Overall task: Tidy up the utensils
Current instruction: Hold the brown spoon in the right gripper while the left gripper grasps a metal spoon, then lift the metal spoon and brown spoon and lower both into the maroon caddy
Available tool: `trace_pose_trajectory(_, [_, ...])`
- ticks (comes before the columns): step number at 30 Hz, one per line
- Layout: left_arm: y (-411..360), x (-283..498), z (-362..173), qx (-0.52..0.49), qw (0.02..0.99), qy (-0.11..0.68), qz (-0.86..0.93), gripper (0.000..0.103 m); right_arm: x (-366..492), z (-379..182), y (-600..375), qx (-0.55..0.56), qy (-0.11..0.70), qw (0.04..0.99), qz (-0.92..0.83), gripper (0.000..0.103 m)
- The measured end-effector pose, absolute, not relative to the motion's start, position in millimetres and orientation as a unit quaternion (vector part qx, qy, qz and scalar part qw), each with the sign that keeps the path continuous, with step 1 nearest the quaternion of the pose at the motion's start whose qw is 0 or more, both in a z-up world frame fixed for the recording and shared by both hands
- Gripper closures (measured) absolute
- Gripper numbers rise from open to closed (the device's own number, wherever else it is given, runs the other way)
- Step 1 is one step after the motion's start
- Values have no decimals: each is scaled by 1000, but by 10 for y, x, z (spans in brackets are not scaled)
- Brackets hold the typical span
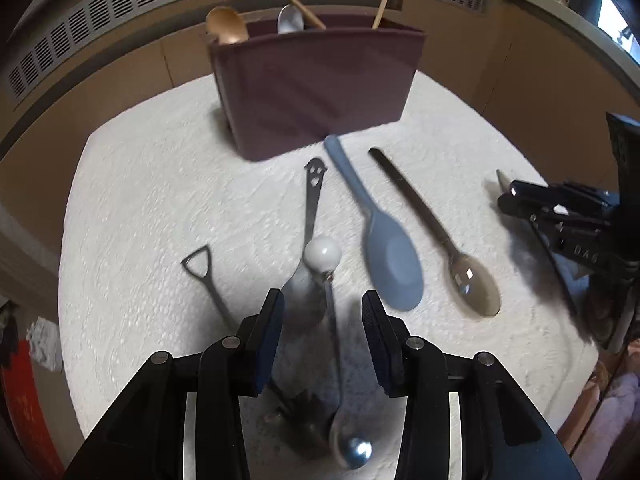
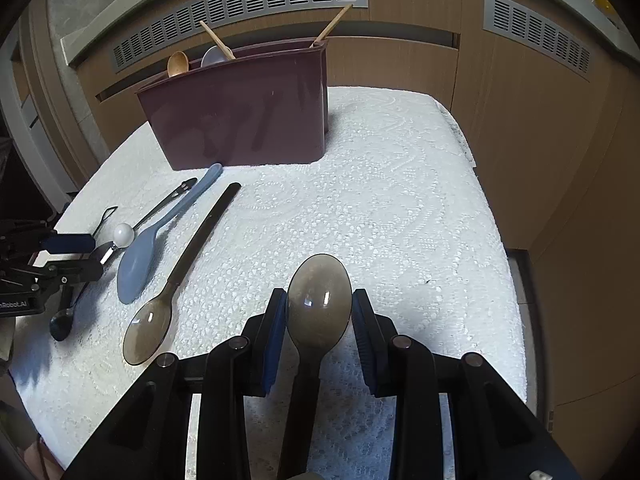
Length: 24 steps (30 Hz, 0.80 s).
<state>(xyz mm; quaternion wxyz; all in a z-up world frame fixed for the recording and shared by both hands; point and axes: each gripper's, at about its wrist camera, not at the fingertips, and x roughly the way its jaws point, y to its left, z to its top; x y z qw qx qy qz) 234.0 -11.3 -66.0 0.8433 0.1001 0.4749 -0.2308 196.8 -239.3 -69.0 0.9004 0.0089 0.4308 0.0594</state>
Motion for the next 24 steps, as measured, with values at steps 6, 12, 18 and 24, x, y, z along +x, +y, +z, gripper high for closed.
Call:
trace_pose_trajectory(6, [-334, 2601, -765, 83, 847, 486, -197, 62, 1961, -661, -2394, 9, 428, 902, 62, 73])
trace_pose_trajectory(12, [-339, 2573, -769, 64, 868, 464, -166, 80, 1914, -502, -2367, 20, 411, 909, 70, 73])
trace_pose_trajectory(18, [-104, 2071, -252, 7, 906, 385, -172, 80, 1730, -137, -2309, 8, 369, 926, 79, 73])
trace_pose_trajectory(24, [-28, 1800, 226, -10, 934, 311, -174, 80, 1614, 146, -2230, 3, 330, 940, 88, 73])
